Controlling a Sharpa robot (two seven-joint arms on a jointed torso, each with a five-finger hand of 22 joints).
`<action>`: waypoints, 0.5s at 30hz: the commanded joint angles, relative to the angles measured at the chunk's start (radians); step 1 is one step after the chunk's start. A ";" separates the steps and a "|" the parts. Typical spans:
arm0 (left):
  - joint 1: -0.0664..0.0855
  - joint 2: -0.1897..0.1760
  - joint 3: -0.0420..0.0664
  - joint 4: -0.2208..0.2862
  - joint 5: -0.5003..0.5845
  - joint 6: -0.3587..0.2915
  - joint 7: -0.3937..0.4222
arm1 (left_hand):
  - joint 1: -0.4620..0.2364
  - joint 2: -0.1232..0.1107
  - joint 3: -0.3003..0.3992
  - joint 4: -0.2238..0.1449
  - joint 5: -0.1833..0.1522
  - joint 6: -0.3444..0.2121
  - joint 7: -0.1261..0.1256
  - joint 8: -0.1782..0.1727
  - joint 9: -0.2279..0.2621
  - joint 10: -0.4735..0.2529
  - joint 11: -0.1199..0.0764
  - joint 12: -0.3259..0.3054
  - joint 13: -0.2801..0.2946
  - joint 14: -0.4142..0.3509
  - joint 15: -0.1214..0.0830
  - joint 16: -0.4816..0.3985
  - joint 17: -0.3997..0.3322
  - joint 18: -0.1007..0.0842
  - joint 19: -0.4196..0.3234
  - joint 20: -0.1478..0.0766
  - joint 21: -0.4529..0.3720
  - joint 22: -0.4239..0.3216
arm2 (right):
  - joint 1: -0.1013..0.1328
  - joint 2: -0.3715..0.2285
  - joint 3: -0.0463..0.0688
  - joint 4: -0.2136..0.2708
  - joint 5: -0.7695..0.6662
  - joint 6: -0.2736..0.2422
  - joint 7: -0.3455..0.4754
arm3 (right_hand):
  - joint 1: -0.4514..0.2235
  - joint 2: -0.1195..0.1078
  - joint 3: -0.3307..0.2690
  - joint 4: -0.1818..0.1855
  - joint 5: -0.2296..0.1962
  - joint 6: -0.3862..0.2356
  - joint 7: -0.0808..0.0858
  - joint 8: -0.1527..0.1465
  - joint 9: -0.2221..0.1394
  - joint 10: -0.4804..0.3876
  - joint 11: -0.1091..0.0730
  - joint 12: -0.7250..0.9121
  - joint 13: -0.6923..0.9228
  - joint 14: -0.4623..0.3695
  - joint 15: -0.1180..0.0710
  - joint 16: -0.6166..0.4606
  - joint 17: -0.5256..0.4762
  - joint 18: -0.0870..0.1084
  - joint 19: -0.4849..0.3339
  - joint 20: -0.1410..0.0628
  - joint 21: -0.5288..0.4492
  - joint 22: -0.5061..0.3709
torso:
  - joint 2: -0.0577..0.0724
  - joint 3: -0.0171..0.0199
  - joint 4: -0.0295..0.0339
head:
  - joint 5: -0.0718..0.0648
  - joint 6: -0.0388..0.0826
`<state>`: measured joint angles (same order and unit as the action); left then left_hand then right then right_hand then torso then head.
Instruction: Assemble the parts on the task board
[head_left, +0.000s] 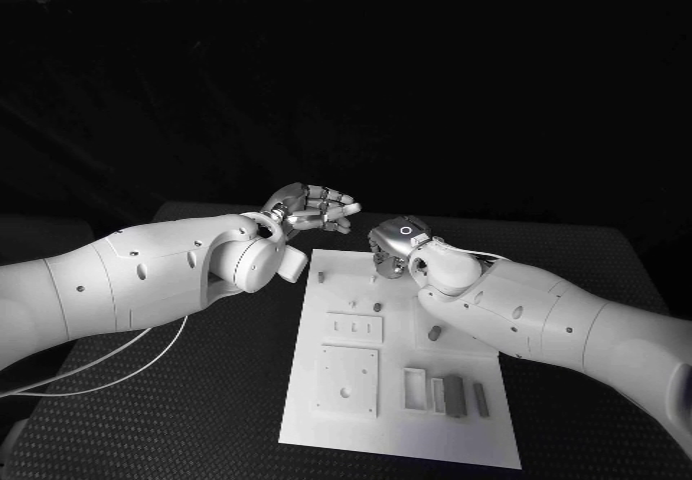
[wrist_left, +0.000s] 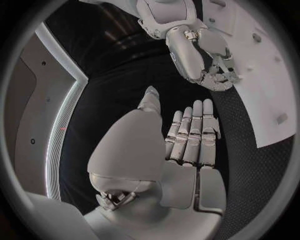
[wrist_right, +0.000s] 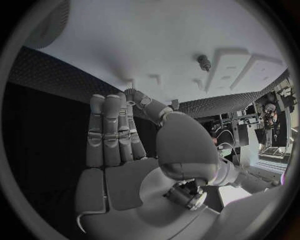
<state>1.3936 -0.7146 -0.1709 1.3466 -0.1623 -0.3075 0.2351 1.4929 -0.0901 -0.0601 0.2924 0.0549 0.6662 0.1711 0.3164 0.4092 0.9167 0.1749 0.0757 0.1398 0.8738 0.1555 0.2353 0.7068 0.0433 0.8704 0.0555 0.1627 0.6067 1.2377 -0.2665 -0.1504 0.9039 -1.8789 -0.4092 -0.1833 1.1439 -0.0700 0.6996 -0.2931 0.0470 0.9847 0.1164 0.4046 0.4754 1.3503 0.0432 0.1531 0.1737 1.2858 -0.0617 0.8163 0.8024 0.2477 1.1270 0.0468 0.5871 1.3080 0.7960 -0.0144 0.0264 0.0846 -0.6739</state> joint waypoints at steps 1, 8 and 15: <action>0.003 0.000 0.001 0.003 0.000 -0.005 0.012 | 0.004 0.004 -0.008 0.000 -0.004 0.006 0.000 0.007 0.001 0.008 -0.001 0.004 -0.002 0.005 0.002 0.004 -0.001 0.020 0.004 0.002 -0.001 0.002 | -0.015 -0.004 -0.013 0.004 0.001 0.070 0.021 | 0.000 0.006 0.005 0.002 0.003 0.007 0.000 0.002 0.003 0.007 0.000 -0.004 0.002 -0.004 -0.003 0.005 0.001 0.014 0.001 -0.006 0.006 0.025 | -0.002 0.0002 -0.0019 | 0.001 -0.003; 0.003 -0.001 0.001 0.002 0.000 -0.005 0.012 | 0.004 0.004 -0.008 0.000 -0.004 0.006 0.000 0.007 0.001 0.009 -0.001 0.004 -0.002 0.005 0.002 0.004 -0.001 0.020 0.004 0.002 -0.001 0.002 | -0.015 -0.011 -0.018 0.011 0.001 0.070 0.020 | 0.000 0.006 0.005 0.002 0.003 0.007 0.000 0.001 0.004 0.007 0.001 -0.004 0.003 -0.004 -0.003 0.005 0.001 0.014 0.000 -0.005 0.008 0.025 | -0.002 0.0015 -0.0028 | 0.001 -0.003; 0.003 -0.002 0.001 -0.001 0.000 -0.005 0.012 | 0.004 0.004 -0.008 0.000 -0.004 0.006 0.000 0.007 0.001 0.009 -0.001 0.004 -0.003 0.005 0.002 0.004 -0.002 0.020 0.004 0.002 -0.001 0.002 | -0.015 -0.015 -0.019 0.018 -0.007 0.051 0.011 | 0.001 0.005 0.005 0.002 0.003 0.009 0.000 0.002 0.006 0.009 0.000 -0.005 0.005 -0.004 -0.003 0.008 0.003 0.014 -0.001 -0.006 0.012 0.026 | -0.001 0.0026 -0.0024 | 0.001 -0.003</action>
<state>1.3948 -0.7173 -0.1709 1.3447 -0.1623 -0.3091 0.2352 1.4929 -0.0901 -0.0602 0.2924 0.0549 0.6662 0.1710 0.3164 0.4091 0.9167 0.1749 0.0757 0.1381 0.8737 0.1555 0.2353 0.7060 0.0426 0.8704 0.0555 0.1627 0.6075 1.2361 -0.2796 -0.1629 0.9239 -1.8783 -0.4084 -0.1786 1.1401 -0.0741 0.6986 -0.2939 0.0470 0.9916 0.1146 0.4043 0.4842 1.3514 0.0419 0.1525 0.1814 1.2858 -0.0613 0.8207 0.8041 0.2478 1.1267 0.0471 0.5947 1.3078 0.7945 -0.0128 0.0239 0.0853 -0.6768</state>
